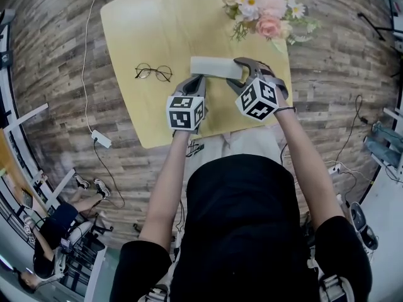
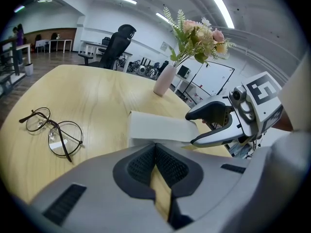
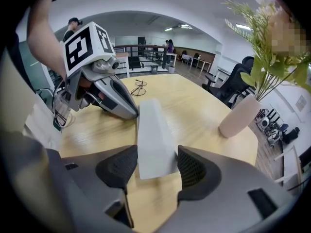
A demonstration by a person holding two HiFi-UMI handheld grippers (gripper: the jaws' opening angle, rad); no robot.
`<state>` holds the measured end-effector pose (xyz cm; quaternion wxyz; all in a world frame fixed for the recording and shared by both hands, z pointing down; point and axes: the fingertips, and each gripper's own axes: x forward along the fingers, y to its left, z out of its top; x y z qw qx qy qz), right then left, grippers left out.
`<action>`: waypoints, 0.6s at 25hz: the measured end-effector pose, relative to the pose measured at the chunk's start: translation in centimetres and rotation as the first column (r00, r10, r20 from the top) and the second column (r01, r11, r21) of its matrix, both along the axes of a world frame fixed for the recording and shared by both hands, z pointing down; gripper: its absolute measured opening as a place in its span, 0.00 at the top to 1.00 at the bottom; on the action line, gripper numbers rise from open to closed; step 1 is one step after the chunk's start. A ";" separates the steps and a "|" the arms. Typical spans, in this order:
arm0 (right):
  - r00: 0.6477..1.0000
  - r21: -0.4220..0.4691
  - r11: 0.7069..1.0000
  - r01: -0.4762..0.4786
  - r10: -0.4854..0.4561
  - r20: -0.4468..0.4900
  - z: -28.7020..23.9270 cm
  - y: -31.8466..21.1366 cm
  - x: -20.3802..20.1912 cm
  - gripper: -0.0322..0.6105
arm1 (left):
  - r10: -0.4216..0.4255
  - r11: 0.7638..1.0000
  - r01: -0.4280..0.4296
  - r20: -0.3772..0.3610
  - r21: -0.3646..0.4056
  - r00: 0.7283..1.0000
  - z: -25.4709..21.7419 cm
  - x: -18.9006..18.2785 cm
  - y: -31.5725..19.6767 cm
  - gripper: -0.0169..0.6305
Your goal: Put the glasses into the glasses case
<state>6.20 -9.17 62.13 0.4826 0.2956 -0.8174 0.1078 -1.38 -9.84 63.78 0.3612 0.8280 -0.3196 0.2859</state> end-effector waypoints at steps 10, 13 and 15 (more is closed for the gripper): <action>1.000 0.074 0.997 -0.015 0.017 -0.025 -2.1 0.1 -0.4 0.70 | 0.017 1.000 -0.016 0.014 -0.015 1.000 0.0 -0.1 0.1 0.94; 0.999 0.090 0.996 -0.018 0.021 -0.033 -2.6 -0.1 -0.5 0.77 | 0.036 0.999 -0.035 0.022 -0.012 0.999 -0.3 -0.1 0.4 0.94; 0.999 0.105 0.994 -0.024 0.029 -0.041 -2.9 -0.3 -0.4 0.79 | 0.049 0.999 -0.049 0.014 -0.005 0.999 -0.8 0.1 0.7 0.94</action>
